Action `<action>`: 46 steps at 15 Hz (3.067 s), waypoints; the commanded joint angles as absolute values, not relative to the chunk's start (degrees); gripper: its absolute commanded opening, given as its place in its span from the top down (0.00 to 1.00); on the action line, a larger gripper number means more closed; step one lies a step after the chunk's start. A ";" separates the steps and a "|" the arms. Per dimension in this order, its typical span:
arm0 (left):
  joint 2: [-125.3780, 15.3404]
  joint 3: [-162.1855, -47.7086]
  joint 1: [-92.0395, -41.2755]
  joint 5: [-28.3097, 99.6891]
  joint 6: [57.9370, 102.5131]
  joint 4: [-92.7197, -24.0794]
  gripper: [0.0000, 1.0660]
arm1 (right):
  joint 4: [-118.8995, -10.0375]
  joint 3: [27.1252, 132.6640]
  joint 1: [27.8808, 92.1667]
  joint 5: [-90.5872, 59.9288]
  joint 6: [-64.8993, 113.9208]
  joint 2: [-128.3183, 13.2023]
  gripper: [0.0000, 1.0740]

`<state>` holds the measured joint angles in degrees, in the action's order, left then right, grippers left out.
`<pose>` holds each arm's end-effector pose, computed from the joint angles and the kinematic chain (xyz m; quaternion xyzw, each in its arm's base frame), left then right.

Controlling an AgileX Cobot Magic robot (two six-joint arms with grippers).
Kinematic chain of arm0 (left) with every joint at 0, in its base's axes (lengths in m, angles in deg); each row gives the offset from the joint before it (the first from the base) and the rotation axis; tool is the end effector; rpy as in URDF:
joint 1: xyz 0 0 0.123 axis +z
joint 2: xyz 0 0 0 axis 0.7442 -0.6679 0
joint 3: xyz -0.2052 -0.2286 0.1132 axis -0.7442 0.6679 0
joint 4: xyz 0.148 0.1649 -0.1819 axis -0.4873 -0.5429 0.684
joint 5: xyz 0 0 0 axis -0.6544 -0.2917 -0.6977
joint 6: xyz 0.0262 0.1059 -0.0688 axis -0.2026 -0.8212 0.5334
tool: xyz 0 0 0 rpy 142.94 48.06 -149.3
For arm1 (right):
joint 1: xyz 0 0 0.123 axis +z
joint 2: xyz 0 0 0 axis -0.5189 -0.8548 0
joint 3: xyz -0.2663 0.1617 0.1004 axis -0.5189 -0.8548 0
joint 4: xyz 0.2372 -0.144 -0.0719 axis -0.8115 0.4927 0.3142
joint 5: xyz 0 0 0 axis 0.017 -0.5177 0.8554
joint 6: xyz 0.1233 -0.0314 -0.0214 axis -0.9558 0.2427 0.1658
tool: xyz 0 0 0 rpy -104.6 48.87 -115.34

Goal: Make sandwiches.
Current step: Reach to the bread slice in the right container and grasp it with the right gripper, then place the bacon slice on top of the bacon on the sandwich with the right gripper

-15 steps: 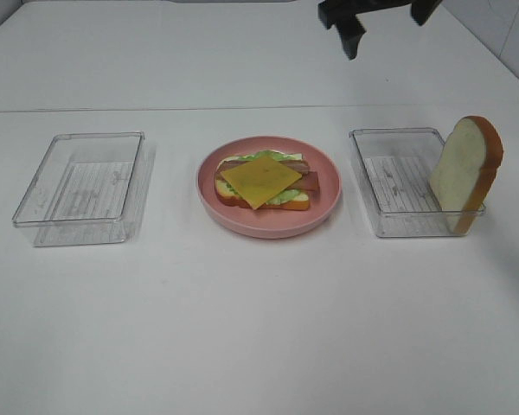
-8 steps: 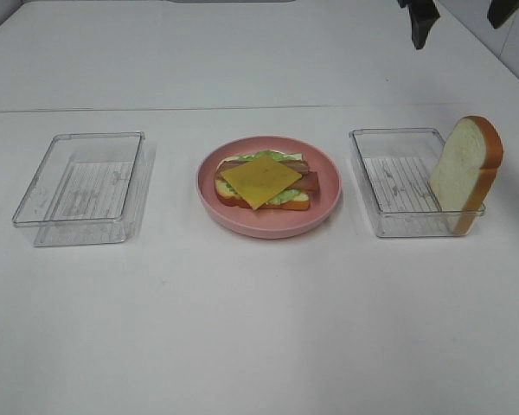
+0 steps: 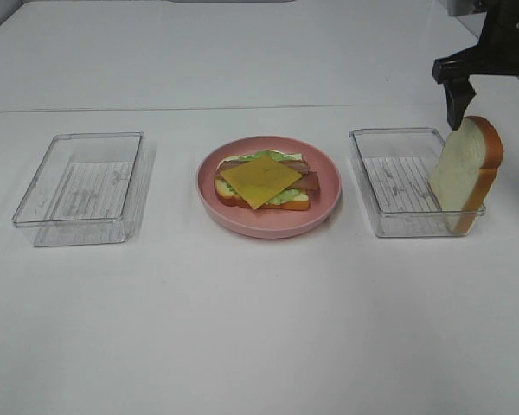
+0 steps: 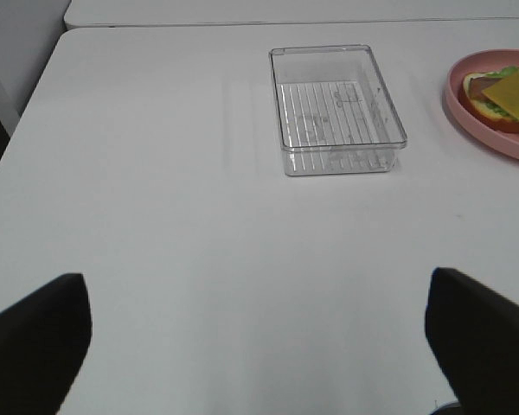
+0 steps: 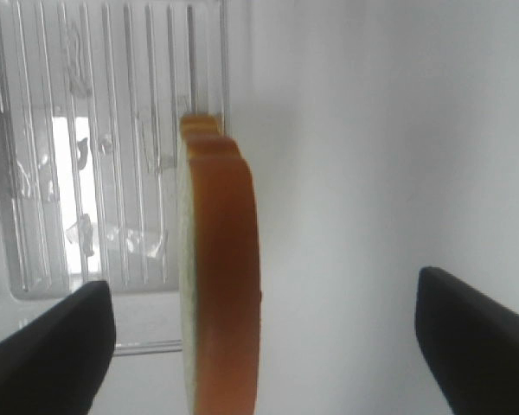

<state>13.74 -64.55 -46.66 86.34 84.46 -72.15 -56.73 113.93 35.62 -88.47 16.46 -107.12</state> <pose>0.0131 -0.0014 0.2822 -0.0135 0.8508 -0.0030 0.5253 0.4912 0.0214 0.2262 -0.0255 0.9948 -0.0581 0.0800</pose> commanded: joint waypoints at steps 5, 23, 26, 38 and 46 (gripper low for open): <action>13.97 -64.44 -46.49 86.11 84.58 -72.09 0.08 | -58.80 103.04 34.87 -80.85 17.43 -106.83 0.18; 13.97 -64.44 -46.49 86.11 84.58 -72.09 0.08 | -73.35 108.66 35.04 -82.68 23.51 -97.89 1.00; 13.97 -64.44 -46.49 86.11 84.58 -72.09 0.08 | -87.21 110.09 35.84 -82.28 28.55 -97.89 1.00; 13.97 -64.44 -46.49 86.11 84.58 -72.09 0.08 | -96.67 110.15 55.84 -67.04 24.20 -109.75 1.00; 13.97 -64.44 -46.49 86.11 84.58 -72.09 0.08 | -91.68 110.38 55.67 -59.99 20.70 -113.94 1.00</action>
<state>13.74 -64.55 -46.66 86.34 84.46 -72.15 -92.89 109.97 55.90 -61.08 21.33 -113.82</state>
